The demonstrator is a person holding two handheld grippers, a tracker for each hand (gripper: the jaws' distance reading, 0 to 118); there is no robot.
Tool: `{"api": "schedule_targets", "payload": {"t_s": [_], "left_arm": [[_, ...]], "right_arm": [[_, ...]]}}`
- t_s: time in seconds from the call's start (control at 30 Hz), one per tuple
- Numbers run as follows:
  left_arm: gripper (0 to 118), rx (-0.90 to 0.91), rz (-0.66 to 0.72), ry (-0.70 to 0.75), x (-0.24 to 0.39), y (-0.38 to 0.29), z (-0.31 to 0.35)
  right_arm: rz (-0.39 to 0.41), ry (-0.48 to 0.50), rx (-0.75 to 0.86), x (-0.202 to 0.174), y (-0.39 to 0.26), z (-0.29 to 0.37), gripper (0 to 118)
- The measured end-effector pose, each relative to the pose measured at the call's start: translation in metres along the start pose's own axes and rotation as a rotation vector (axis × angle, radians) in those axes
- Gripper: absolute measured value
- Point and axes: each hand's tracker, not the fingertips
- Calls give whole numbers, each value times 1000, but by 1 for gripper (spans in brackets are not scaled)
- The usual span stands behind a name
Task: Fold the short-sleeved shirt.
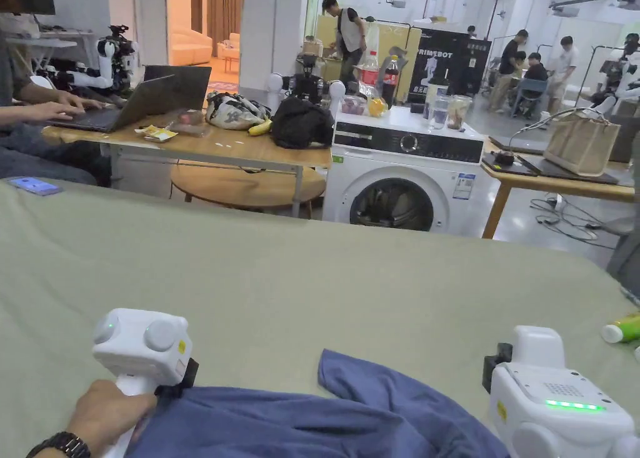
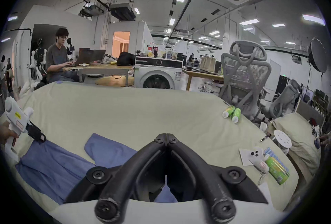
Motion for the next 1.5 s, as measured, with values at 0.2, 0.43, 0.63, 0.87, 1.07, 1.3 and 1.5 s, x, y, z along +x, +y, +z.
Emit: {"api": "schedule_targets", "payload": {"t_s": [0.2,0.43,0.63,0.87,1.07,1.3,1.5], "left_arm": [[0,116,-13,-50,-6,-7,27],[0,214,15,-89,-10,-17,68],[0,225,19,-94,-13,-27,76],[0,203,41,-96,-16,-35,69],[0,227,48,-102,-20,-35,76],[0,333,64,-96,-29,-15,120],[0,446,85,-91,-42,20,175]], "right_arm": [[-12,52,-131,17,9,-38,25],[17,159,-445,9,6,-122,66],[101,181,-662,-6,-27,-166,66],[64,200,-656,-10,-45,-159,0],[52,162,-488,11,-22,-131,0],[0,107,-259,57,40,-81,0],[-37,67,-155,87,89,-57,0]]}}
